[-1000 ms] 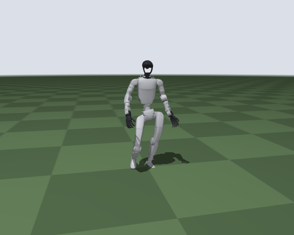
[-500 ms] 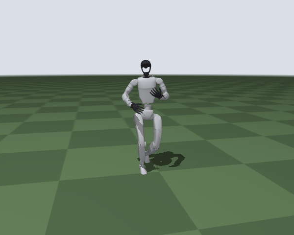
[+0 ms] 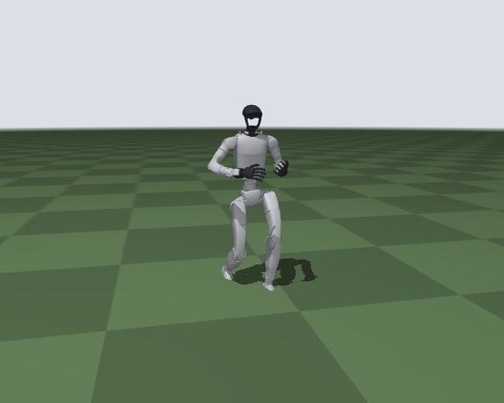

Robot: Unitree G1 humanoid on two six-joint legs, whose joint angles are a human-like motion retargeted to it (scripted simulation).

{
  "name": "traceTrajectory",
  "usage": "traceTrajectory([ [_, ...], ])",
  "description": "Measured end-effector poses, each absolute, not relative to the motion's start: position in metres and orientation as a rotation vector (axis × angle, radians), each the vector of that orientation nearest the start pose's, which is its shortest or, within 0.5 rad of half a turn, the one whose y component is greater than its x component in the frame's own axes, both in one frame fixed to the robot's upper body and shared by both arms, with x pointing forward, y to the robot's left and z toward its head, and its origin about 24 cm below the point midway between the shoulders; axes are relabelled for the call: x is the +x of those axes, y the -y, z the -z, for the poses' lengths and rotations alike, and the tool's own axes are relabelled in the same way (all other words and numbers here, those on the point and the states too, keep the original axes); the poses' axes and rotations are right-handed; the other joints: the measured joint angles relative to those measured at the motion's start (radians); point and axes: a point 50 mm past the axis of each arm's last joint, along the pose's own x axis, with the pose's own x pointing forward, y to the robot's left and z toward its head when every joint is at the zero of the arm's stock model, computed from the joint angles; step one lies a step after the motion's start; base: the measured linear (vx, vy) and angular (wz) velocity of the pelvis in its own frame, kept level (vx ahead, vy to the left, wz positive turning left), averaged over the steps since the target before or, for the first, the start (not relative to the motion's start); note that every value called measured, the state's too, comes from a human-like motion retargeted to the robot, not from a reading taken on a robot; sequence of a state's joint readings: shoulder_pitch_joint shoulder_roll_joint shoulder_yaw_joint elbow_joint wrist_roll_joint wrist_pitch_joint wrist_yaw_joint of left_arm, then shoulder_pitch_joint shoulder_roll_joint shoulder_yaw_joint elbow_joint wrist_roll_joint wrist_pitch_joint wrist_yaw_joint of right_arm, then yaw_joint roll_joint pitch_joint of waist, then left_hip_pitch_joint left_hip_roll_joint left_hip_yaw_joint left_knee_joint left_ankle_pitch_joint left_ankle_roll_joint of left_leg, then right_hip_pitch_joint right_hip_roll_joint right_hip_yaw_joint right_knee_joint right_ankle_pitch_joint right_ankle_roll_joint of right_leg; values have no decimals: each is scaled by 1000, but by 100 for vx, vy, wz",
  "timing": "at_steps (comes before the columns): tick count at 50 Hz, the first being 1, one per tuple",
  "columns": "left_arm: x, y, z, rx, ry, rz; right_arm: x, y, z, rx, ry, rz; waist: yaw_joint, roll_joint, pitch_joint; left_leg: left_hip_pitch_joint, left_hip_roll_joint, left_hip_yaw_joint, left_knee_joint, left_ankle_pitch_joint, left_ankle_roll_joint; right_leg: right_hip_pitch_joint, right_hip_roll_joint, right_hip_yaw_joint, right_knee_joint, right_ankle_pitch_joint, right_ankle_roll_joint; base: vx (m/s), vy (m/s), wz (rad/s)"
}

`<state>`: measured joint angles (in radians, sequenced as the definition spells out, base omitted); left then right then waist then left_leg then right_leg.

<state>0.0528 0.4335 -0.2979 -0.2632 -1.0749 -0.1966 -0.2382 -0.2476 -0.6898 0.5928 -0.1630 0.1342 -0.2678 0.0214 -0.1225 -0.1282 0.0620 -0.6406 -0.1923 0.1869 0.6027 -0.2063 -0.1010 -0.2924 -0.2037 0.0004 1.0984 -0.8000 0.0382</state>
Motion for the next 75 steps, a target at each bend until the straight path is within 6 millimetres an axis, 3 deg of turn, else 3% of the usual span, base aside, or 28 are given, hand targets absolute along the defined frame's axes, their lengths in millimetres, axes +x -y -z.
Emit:
traceTrajectory([
  [5, 224, -142, -83, -688, 160, 508, 243, 118, -92, -465, 326, -669, -38, 71, 41, -22, 139, 82, 473, -235, 75, -109, 6, -56, 63, -39, -22, -76, -4, 12],
  [7, 225, -139, -73, -694, 105, 498, 243, 126, -87, -454, 289, -637, 18, 194, 72, 51, 317, 34, 729, -345, 94, -106, 163, -84, -16, 30, -52, -62, -2, -114],
  [10, 220, -134, -51, -725, -10, 471, 238, 136, -75, -425, 221, -586, 39, 273, 67, 227, 413, -18, 870, -351, 93, -130, 243, -122, -101, 118, -66, -60, -2, -57],
  [13, 212, -131, -28, -767, -123, 421, 236, 143, -60, -400, 160, -521, 35, 310, 50, 424, 409, -70, 785, -307, 42, -156, 280, -159, -164, 193, -66, -56, 2, -22],
  [16, 206, -129, -10, -813, -206, 383, 239, 150, -48, -401, 109, -454, 28, 315, 43, 577, 349, -109, 577, -319, 4, -193, 274, -187, -199, 248, -49, -53, 7, 8],
  [18, 204, -127, -2, -836, -241, 376, 245, 155, -42, -420, 85, -414, 24, 295, 45, 646, 294, -119, 425, -377, 11, -224, 239, -198, -203, 271, -30, -50, 9, 35],
  [22, 203, -126, 3, -870, -263, 374, 259, 166, -37, -467, 58, -333, 32, 227, 70, 697, 188, -103, 206, -526, 83, -296, 127, -208, -182, 297, 9, -51, 13, 43],
  [27, 197, -136, 3, -902, -241, 330, 270, 176, -36, -480, 49, -244, 57, 142, 105, 671, 74, -81, 72, -570, 173, -364, 7, -212, -214, 343, 43, -49, 14, 20],
  [33, 183, -153, 0, -936, -219, 263, 269, 178, -35, -444, 55, -195, 48, 109, 129, 612, 35, -69, 54, -564, 220, -402, -3, -176, -212, 428, 94, -38, 14, -1],
  [40, 174, -167, -9, -973, -188, 225, 253, 179, -19, -384, -11, -204, -14, 72, 147, 558, 10, -43, 134, -570, 239, -381, -36, -99, 141, 369, 49, -32, 11, 2],
  [45, 186, -175, -32, -982, -71, 254, 241, 182, -13, -344, -48, -248, -69, 16, 97, 519, -63, -29, 57, -482, 249, -280, -98, -22, 395, 290, 8, -32, 8, 13],
  [49, 206, -180, -63, -967, 90, 278, 233, 188, -12, -344, -61, -269, -92, -11, 39, 473, -100, -16, -30, -393, 253, -150, -100, 13, 420, 283, 38, -36, 3, 19],
  [53, 226, -189, -99, -934, 286, 263, 221, 196, -4, -389, -109, -296, -92, -36, -7, 398, -110, 18, -31, -337, 242, 11, -62, 23, 294, 254, 78, -41, -7, 14],
  [55, 235, -195, -117, -914, 386, 239, 214, 201, 1, -421, -143, -319, -83, -36, -21, 353, -98, 35, -9, -318, 228, 82, -28, 20, 186, 207, 78, -43, -12, -2],
  [58, 247, -206, -140, -907, 524, 199, 207, 208, 7, -471, -187, -357, -64, -9, -20, 273, -42, 52, 65, -309, 198, 155, 35, -8, 16, 79, 26, -43, -15, -13],
  [60, 252, -213, -152, -922, 602, 168, 204, 212, 8, -502, -209, -390, -49, 30, -6, 214, 23, 55, 131, -314, 175, 177, 90, -37, -83, -4, -25, -45, -17, -21],
  [62, 255, -220, -157, -945, 660, 141, 202, 214, 10, -524, -229, -429, -34, 88, 11, 158, 105, 43, 182, -308, 141, 177, 166, -58, -174, -23, -65, -46, -17, -16],
  [65, 256, -228, -156, -990, 703, 115, 197, 219, 14, -549, -271, -474, -22, 147, 19, 96, 189, 36, 189, -278, 99, 161, 237, -84, -272, -5, -90, -40, -16, 10],
  [70, 251, -238, -131, -1033, 655, 26, 184, 226, 28, -548, -365, -504, 11, 166, 11, 53, 220, 5, 195, -327, 95, 112, 245, -121, -335, 49, -71, -36, -14, 23],
  [75, 236, -240, -82, -1041, 466, -110, 179, 223, 37, -552, -404, -523, 69, 171, 49, 69, 283, -69, 567, -404, 150, 71, 253, -136, -264, 62, -65, -35, -11, -1],
])
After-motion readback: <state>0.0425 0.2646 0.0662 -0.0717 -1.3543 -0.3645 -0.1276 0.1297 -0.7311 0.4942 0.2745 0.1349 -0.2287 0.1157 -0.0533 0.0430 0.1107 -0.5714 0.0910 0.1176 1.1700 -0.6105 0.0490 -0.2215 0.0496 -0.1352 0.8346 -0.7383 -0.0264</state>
